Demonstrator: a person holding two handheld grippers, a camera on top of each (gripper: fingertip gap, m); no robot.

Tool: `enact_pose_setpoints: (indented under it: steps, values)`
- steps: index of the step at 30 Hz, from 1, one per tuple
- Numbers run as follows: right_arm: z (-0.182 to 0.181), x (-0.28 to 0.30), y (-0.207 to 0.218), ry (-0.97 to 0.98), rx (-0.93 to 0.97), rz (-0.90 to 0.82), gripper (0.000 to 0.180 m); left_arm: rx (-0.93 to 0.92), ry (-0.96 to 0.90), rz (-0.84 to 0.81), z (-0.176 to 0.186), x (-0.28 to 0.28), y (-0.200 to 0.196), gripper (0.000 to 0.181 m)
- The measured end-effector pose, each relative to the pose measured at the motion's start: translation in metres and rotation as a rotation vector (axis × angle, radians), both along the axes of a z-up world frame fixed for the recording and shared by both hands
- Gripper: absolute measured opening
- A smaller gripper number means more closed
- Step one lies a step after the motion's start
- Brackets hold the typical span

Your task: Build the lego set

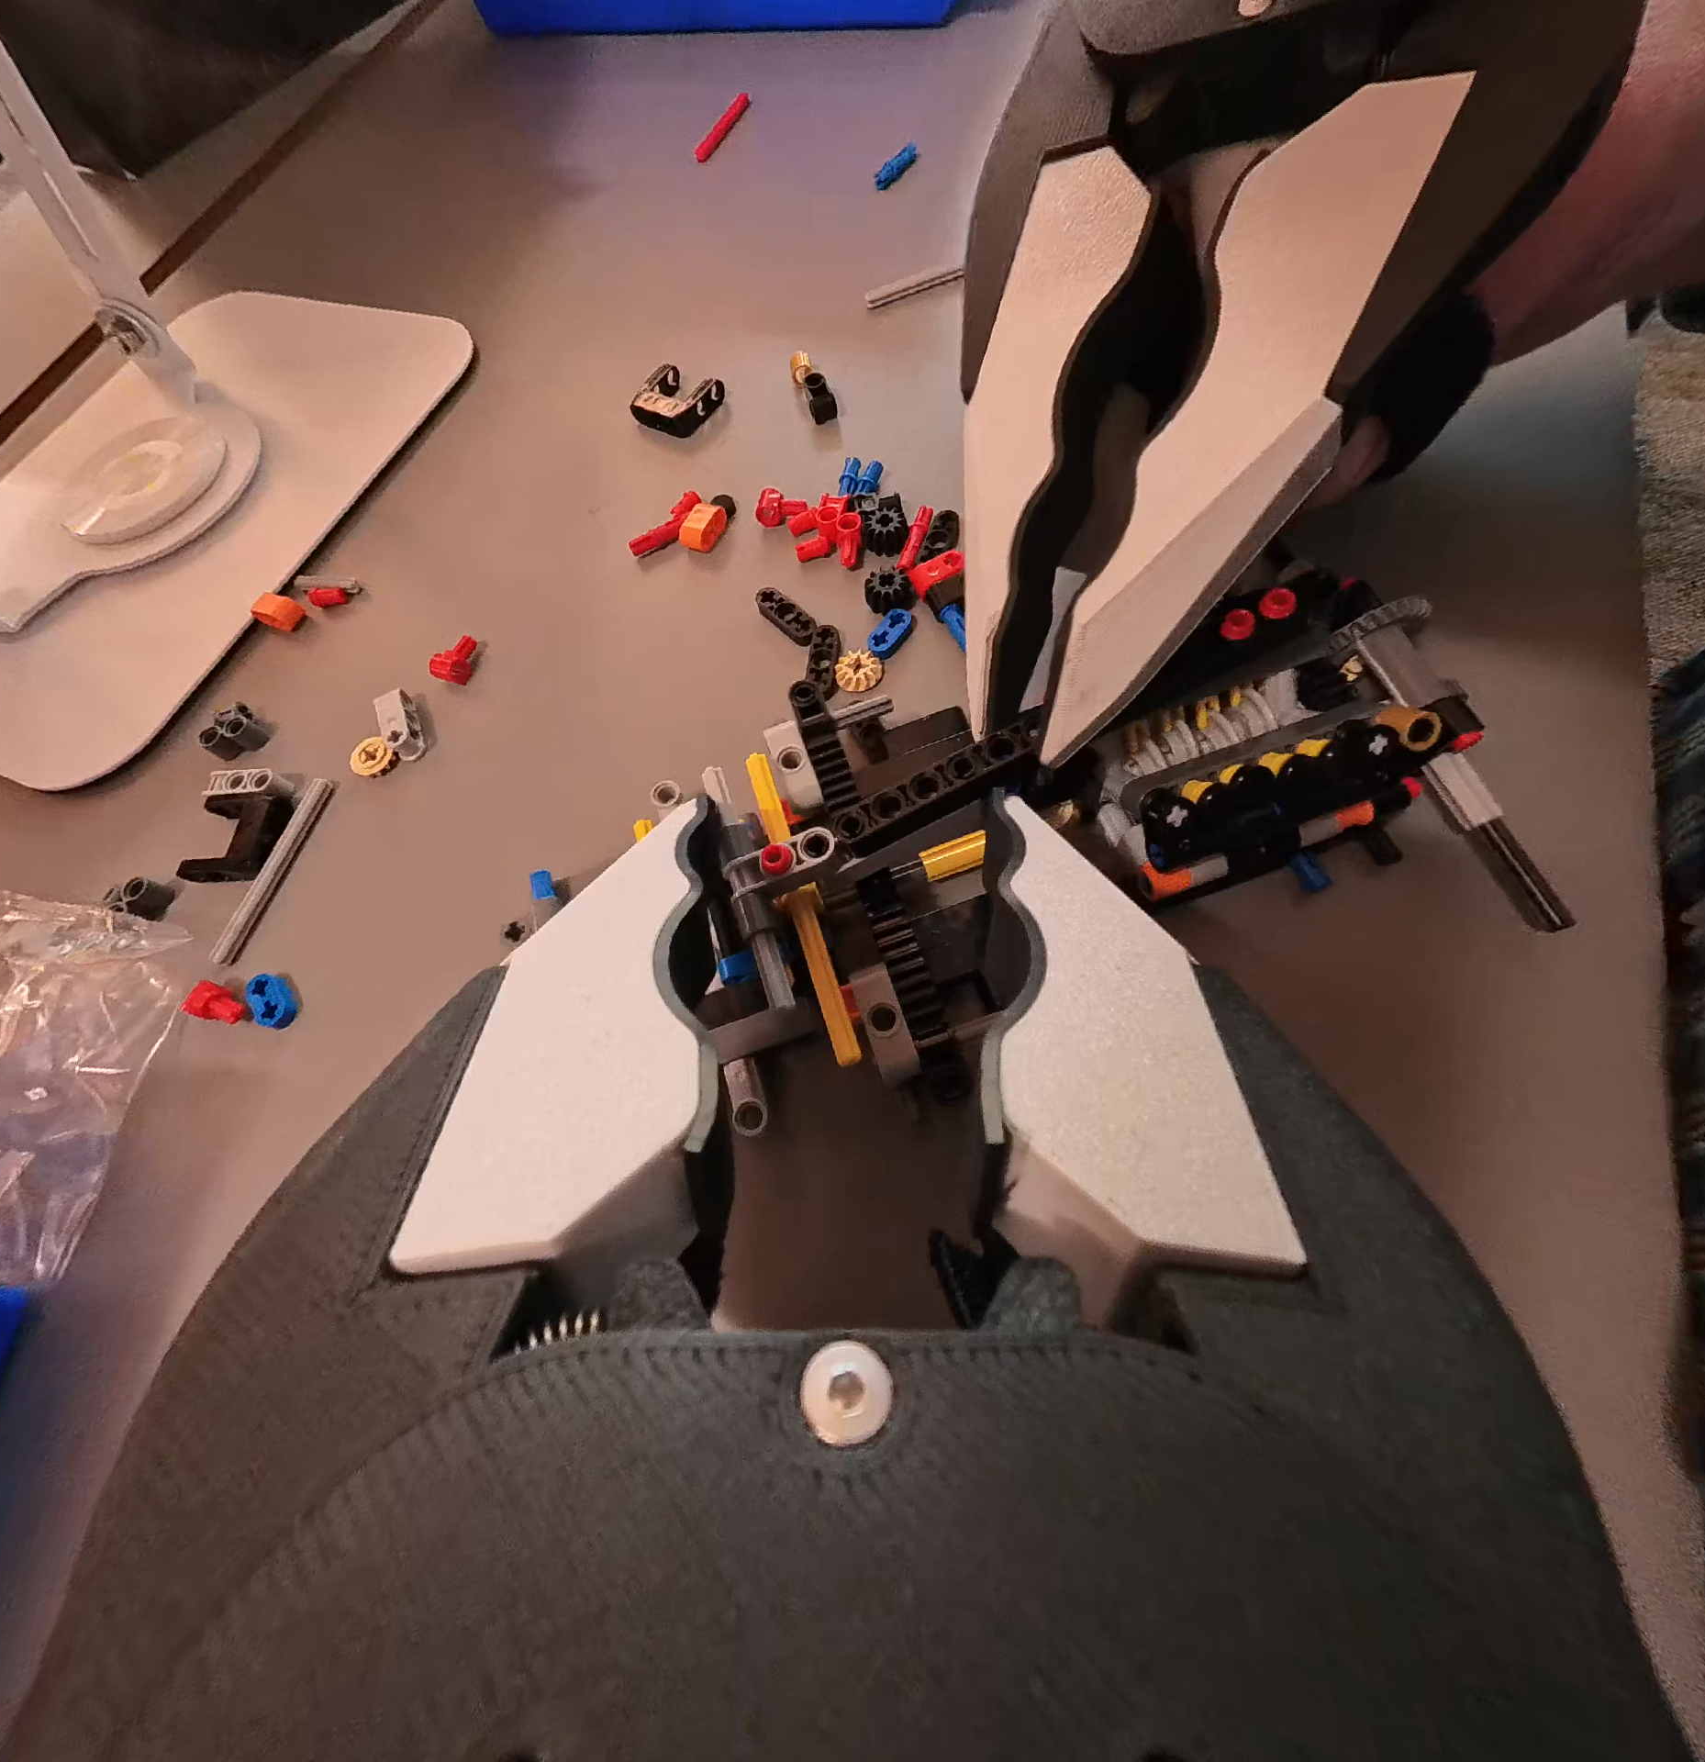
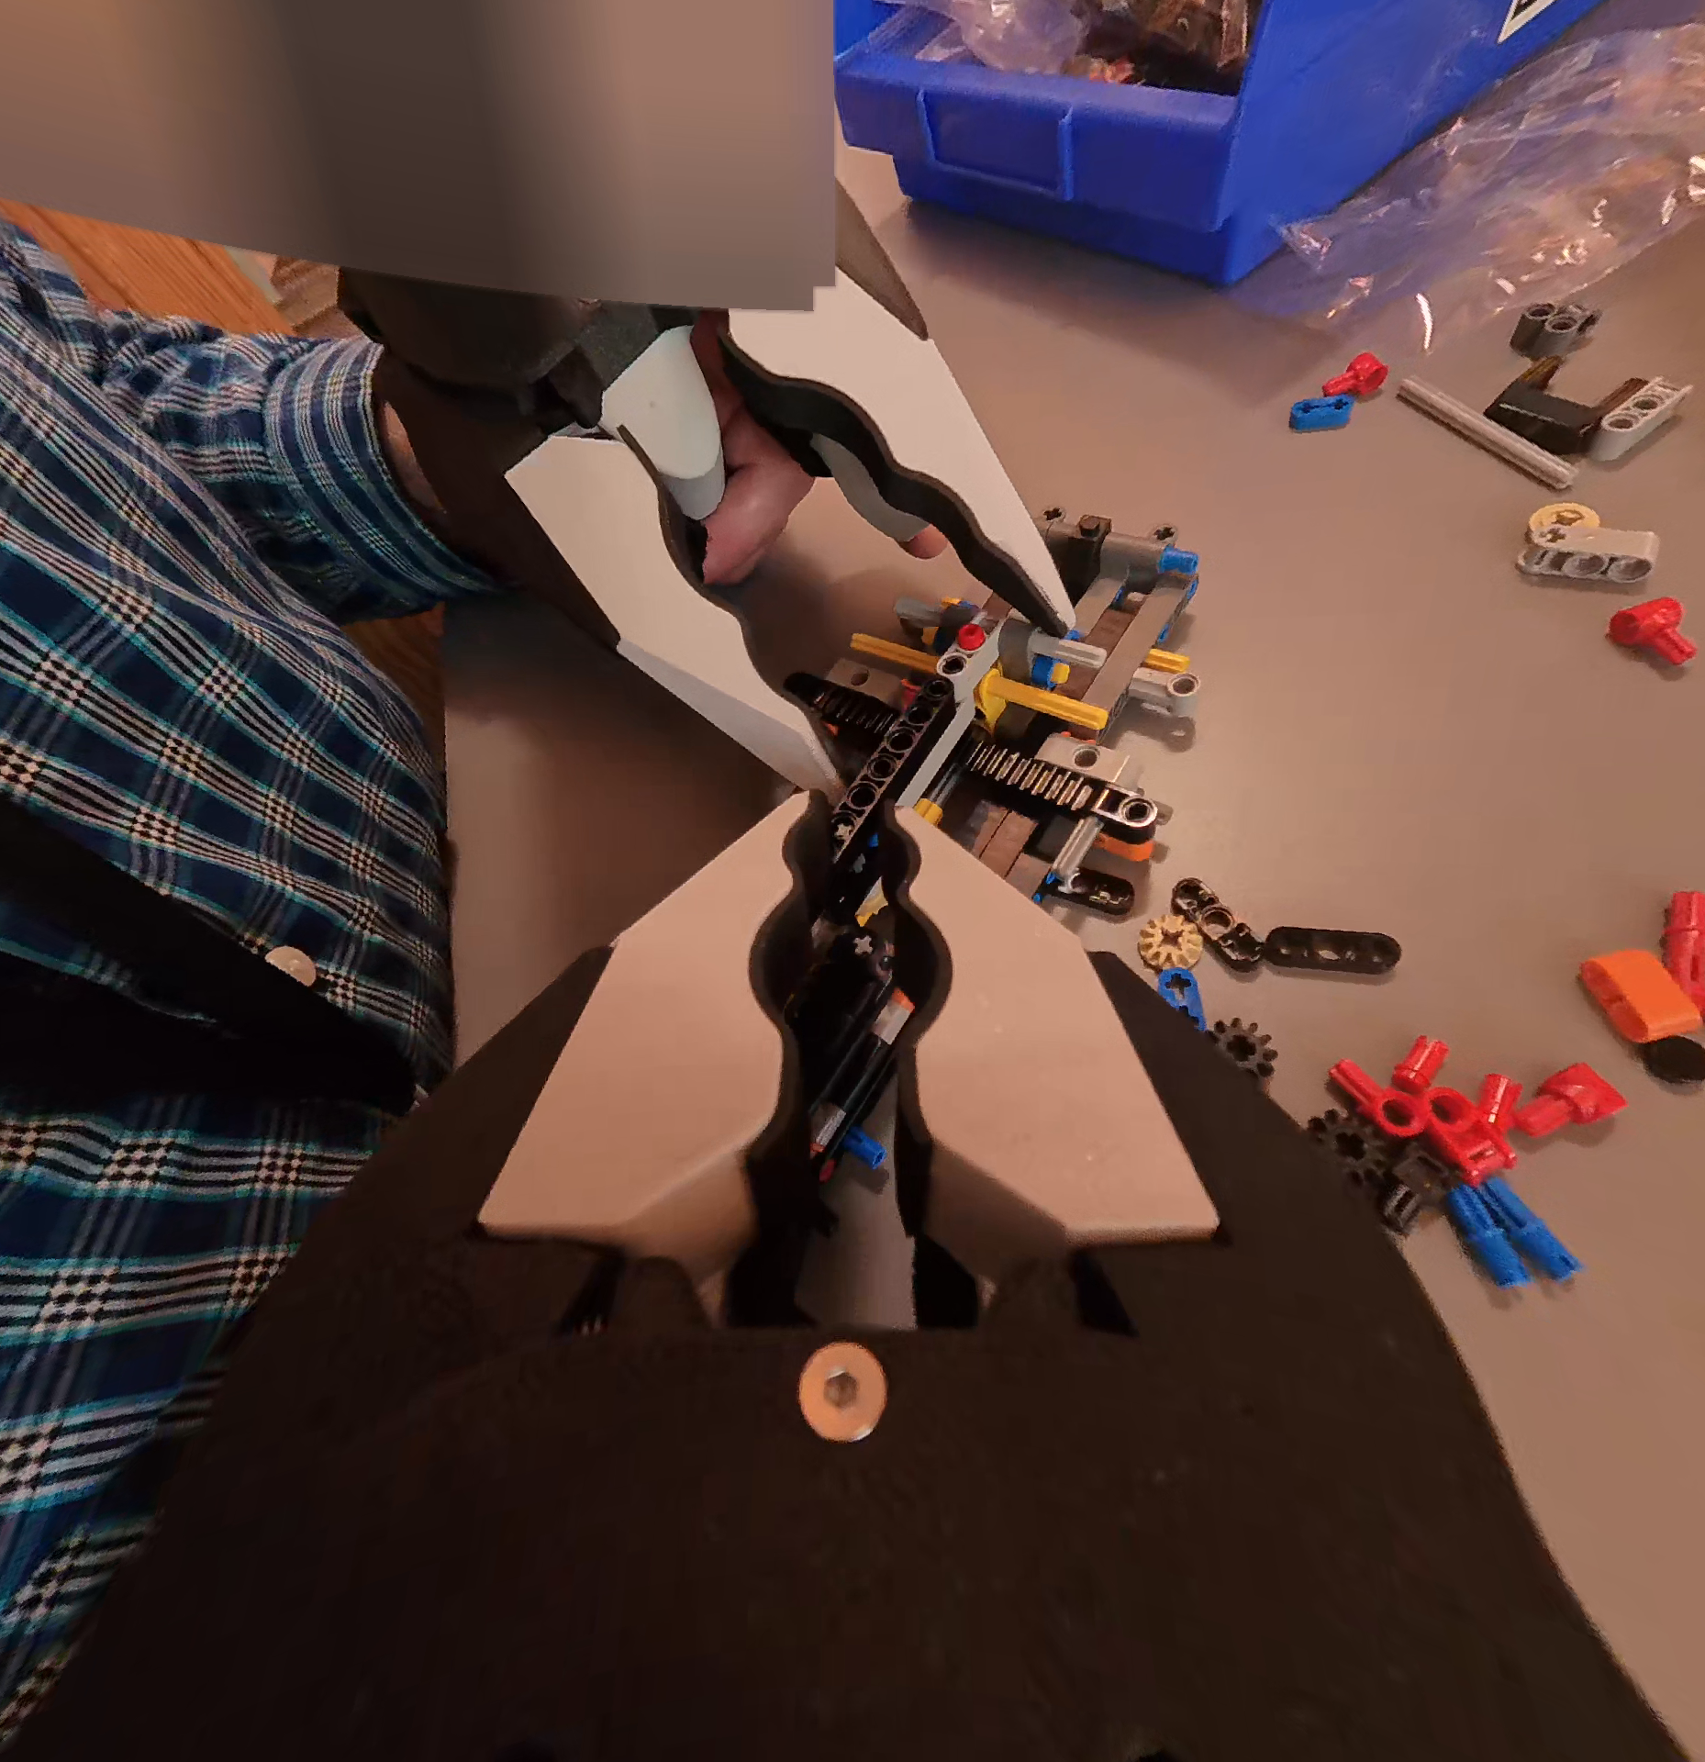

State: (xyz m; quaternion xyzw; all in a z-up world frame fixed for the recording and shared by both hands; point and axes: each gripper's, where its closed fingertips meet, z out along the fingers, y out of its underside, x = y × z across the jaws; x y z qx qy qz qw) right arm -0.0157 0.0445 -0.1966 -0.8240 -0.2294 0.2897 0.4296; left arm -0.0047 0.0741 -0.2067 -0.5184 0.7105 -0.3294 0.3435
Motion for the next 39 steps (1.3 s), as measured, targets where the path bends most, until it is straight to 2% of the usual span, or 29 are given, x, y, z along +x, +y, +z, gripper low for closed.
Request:
enact_pose_setpoints:
  steps: [5,14,25,26,28,39]
  values:
    - [0.002,0.001,-0.009,0.013,-0.020,-0.024,0.009,0.006,-0.001,0.000,0.000,0.000,0.000,0.054]
    - [-0.002,0.005,-0.013,-0.205,-0.049,-0.094,0.007,0.022,0.000,0.009,-0.001,0.001,-0.001,0.054]
    - [-0.004,0.006,-0.014,-0.258,-0.027,-0.147,0.007,0.042,-0.006,0.008,0.000,0.001,-0.001,0.054]
    - [-0.004,0.007,-0.014,-0.252,-0.025,-0.150,0.007,0.047,-0.013,0.010,0.000,0.001,-0.001,0.055]
    - [-0.004,0.006,-0.013,-0.242,-0.024,-0.155,0.007,0.040,-0.032,-0.004,0.003,0.003,-0.006,0.067]
    - [-0.005,0.006,-0.014,-0.272,-0.037,-0.170,0.006,0.034,-0.024,-0.016,0.003,0.002,-0.011,0.048]
